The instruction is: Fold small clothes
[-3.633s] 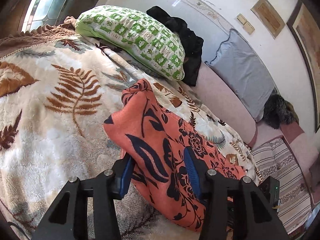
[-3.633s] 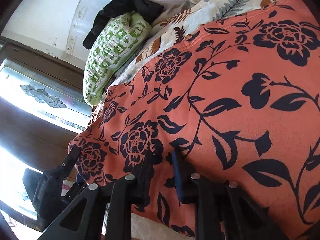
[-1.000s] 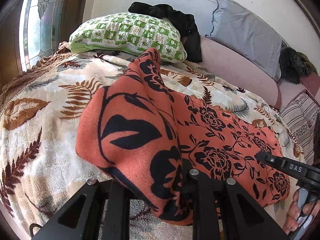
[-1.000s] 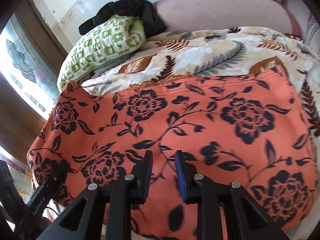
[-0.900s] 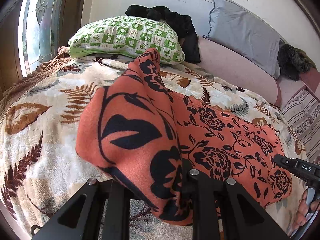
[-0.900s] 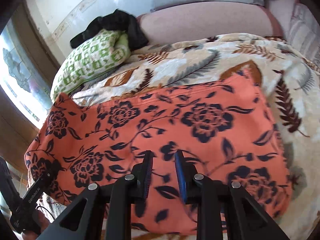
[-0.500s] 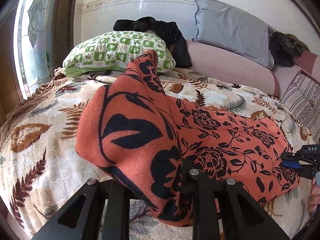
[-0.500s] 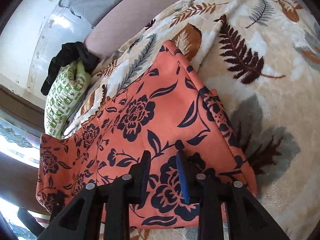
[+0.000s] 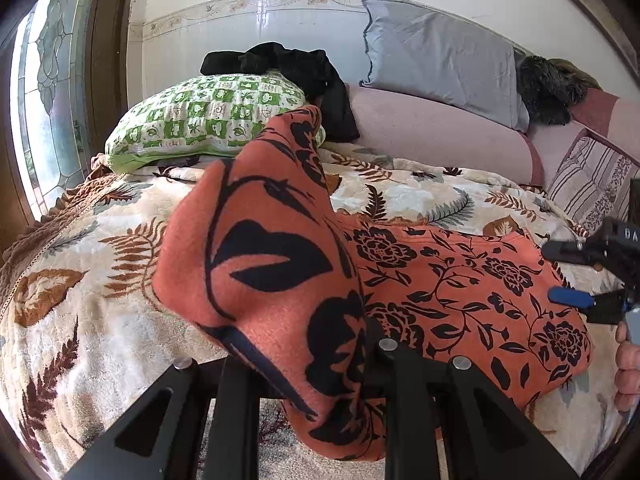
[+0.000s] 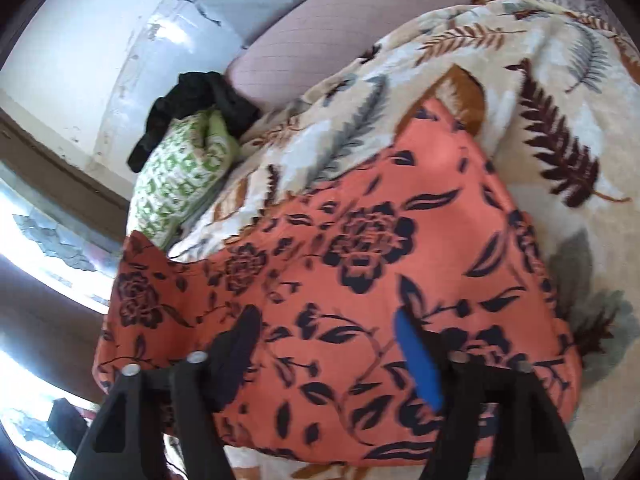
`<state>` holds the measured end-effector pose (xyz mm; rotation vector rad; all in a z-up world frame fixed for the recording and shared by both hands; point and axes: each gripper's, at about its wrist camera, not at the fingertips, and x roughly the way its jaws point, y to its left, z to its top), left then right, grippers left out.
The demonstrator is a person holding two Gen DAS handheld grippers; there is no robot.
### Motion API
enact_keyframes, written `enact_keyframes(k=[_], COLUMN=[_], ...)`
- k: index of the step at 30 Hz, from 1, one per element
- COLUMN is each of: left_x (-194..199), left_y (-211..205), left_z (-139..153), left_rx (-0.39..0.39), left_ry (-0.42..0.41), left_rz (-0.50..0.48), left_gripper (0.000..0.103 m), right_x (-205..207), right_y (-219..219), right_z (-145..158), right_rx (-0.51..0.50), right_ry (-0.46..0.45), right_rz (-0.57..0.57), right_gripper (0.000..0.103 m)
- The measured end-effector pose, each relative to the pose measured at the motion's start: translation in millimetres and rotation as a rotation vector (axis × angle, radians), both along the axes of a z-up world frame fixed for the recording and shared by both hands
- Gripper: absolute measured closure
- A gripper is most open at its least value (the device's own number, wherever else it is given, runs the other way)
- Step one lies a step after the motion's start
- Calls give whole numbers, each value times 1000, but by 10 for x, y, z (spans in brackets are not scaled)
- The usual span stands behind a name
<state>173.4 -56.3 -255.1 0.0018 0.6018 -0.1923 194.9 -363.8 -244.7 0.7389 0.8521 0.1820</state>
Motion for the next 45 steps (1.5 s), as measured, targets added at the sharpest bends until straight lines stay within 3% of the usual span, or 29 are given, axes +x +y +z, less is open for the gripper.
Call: enact_keyframes(k=[6,11,14,16,18,20,22,23,29,31,34,40,45], left_x=[-139,-269,-339,-399,-440,-455,-458,-456,-517,-503,-444,-155,-42], left_y=[-140,-403,-556,-659,-737,-787,-815,-819,-1067,-1246,-1628,-2259,-2517], left_z=[60,37,-3,-26,-66,-99,-125,-126,-66,12,65,-14,-249], left_rx=[50,160,212,250,287,310,332,328,319,284,299,243,260], left_ry=[-56,-107,-130,-151,-163,-160,-160,-154,-122,-98,-99,-25,44], left_rz=[-89,-177,-228,-264,-287,-306,-311,-325,-435,-491,-580,-690,-725], left_gripper=[82,82,82,82,82,82,82,82,82,81,81,77,60], right_x=[466,729,822,887,925,905,878,855,611,547,551,760,982], right_y=[728,1207,1359,1395,1379,1199,1082,1036,534,301,-94,-773,-960], right_z=[568,945,974,866,739,623,537,499,284,253,226,39,-128], right_rx=[3,-9,-79,-148,-150,-133,-138,-176,-140,-103,-72,-46,-126], right_ry=[-31,-19,34,127,156,167,128,115,-11,-65,-120,-118,-107], right_rz=[258,408,434,416,386,344,337,341,296,257,188,91,71], right_gripper=[23,17,17,17,17,21,57,86,87,87,87,87,86])
